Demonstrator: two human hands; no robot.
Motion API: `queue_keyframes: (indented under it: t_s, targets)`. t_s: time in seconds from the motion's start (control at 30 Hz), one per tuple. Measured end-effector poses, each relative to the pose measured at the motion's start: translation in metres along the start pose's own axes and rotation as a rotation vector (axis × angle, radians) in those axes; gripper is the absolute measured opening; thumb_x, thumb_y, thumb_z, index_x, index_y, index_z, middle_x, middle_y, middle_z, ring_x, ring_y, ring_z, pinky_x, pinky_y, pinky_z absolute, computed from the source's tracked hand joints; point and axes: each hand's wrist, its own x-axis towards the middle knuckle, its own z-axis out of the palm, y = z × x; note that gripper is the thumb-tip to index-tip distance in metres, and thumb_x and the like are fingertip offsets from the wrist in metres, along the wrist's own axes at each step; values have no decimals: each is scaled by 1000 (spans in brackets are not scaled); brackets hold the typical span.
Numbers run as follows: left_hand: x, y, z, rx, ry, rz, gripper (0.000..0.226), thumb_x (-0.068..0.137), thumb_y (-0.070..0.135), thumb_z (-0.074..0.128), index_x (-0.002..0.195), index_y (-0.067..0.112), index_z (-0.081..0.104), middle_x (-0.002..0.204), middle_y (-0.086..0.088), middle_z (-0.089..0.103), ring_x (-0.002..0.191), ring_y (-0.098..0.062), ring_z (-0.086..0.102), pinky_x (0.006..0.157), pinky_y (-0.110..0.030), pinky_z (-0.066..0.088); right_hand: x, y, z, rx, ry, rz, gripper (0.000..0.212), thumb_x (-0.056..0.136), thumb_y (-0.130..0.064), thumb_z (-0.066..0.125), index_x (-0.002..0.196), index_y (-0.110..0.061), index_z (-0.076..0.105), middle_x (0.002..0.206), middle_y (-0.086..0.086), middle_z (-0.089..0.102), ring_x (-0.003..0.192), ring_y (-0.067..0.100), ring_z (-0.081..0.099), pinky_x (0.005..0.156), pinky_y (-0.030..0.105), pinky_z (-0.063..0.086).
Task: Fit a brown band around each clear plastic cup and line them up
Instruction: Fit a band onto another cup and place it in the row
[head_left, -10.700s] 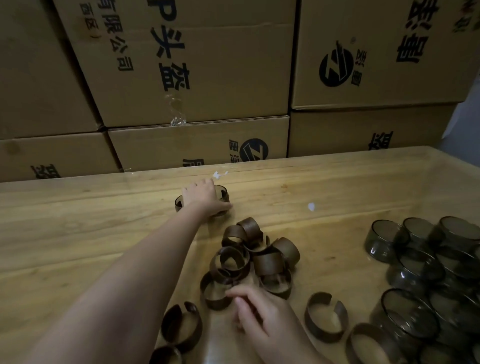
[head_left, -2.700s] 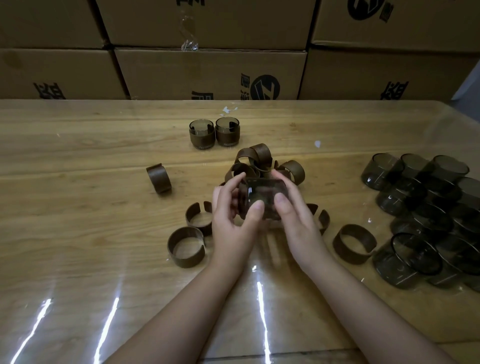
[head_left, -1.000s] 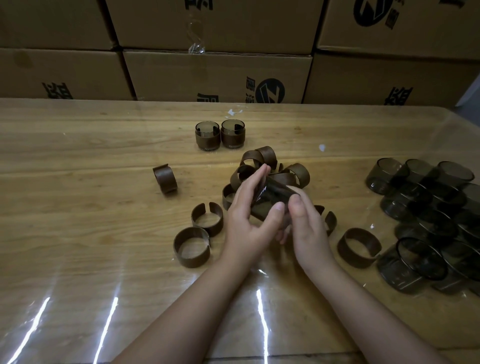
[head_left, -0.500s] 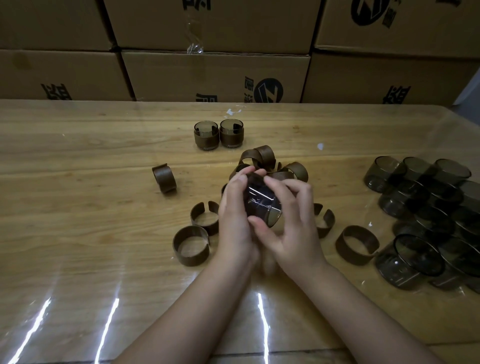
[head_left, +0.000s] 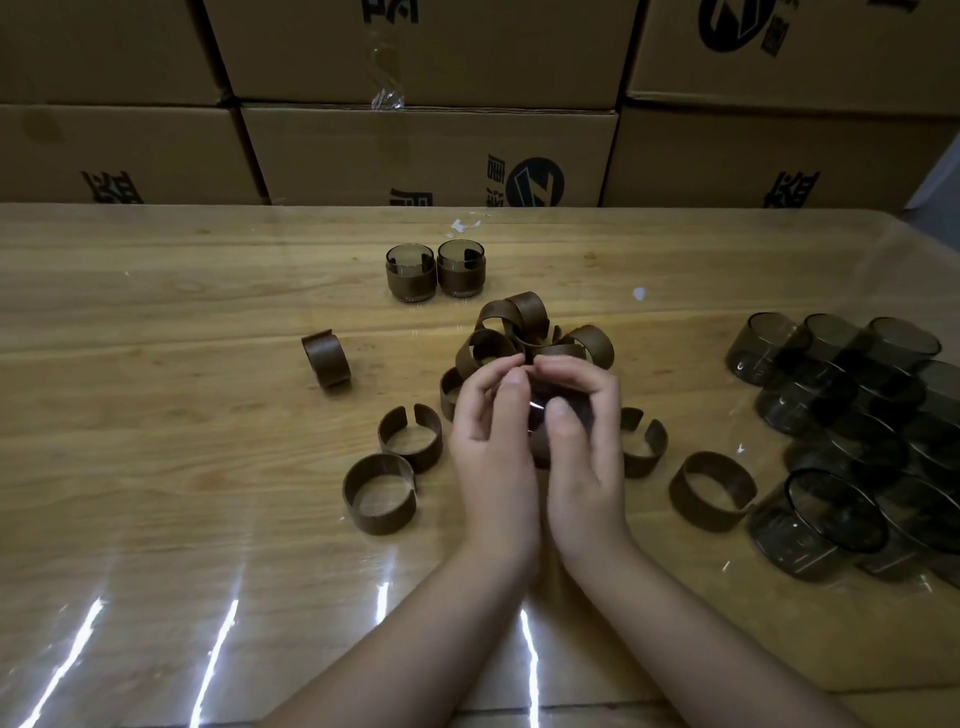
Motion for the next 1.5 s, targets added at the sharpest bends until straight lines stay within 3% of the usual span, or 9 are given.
queue_keyframes:
  t_s: [0.2, 0.37, 0.5, 0.63, 0.73, 0.87, 1.13, 1.27, 1.5]
  targets:
    - [4, 5, -5, 371, -83, 453, 20, 80, 27, 55, 98, 23, 63, 103, -4, 64, 105, -12, 60, 93, -27, 46, 4, 1, -5, 559, -65, 601, 34, 86, -38, 47, 113, -24, 63, 105, -1, 72, 104, 13, 67, 77, 25, 55]
    - [10, 6, -10, 473, -155, 672, 21, 82, 18, 56, 101, 10, 64, 101, -9, 64, 101, -8, 60, 91, -22, 46, 2, 3, -9, 229, -156, 431, 51, 88, -56, 36, 121, -23, 55, 103, -12, 70, 94, 4, 67, 67, 18, 52]
    - [10, 9, -9, 269, -30, 374, 18, 84, 19, 54, 86, 20, 72, 90, 7, 71, 95, -7, 65, 84, -21, 50, -6, 2, -9, -200, -202, 191, 42, 86, -60, 30, 108, -27, 44, 87, -32, 63, 80, -12, 60, 61, 7, 45]
    - [16, 8, -8, -259, 81, -155, 32, 88, 21, 50, 68, 23, 75, 88, -3, 73, 85, -19, 70, 76, -32, 56, -8, 0, -10, -544, -195, 37, 56, 79, -65, 38, 113, -21, 46, 89, -12, 65, 80, 8, 67, 57, 21, 51]
    - [24, 7, -10, -560, 58, -371, 19, 74, 23, 58, 80, 10, 71, 86, -10, 72, 71, -24, 69, 66, -33, 57, -8, -1, -7, -602, -140, -46, 72, 74, -62, 50, 119, -5, 51, 106, 6, 67, 92, 23, 67, 70, 32, 54]
    - [32, 5, -18, -589, 40, -539, 37, 92, 34, 50, 98, 7, 74, 85, -9, 74, 71, -22, 73, 60, -32, 58, -4, 4, -10, -619, -154, -316, 68, 76, -45, 66, 125, -4, 42, 113, 16, 58, 103, 25, 58, 86, 30, 49]
    - [21, -3, -20, -501, -222, -712, 63, 94, 58, 37, 118, 9, 70, 125, -18, 64, 112, -29, 65, 90, -42, 55, 7, 16, -26, -522, -115, -287, 63, 74, -20, 74, 126, -19, 39, 136, 1, 44, 131, 15, 45, 101, 54, 42]
    - [18, -11, -22, -416, -309, -749, 78, 89, 68, 31, 130, 7, 58, 132, -20, 59, 120, -30, 60, 103, -41, 44, 9, 19, -31, -544, -83, -196, 70, 71, -25, 80, 127, -23, 39, 137, -10, 45, 129, 1, 43, 105, 45, 36]
    - [24, -19, -31, -388, -299, -675, 65, 91, 56, 44, 136, 8, 51, 134, -21, 57, 122, -37, 56, 97, -43, 51, 14, 13, -40, -615, -104, -96, 36, 87, -46, 45, 116, -27, 55, 112, -33, 50, 108, -10, 41, 93, 37, 39]
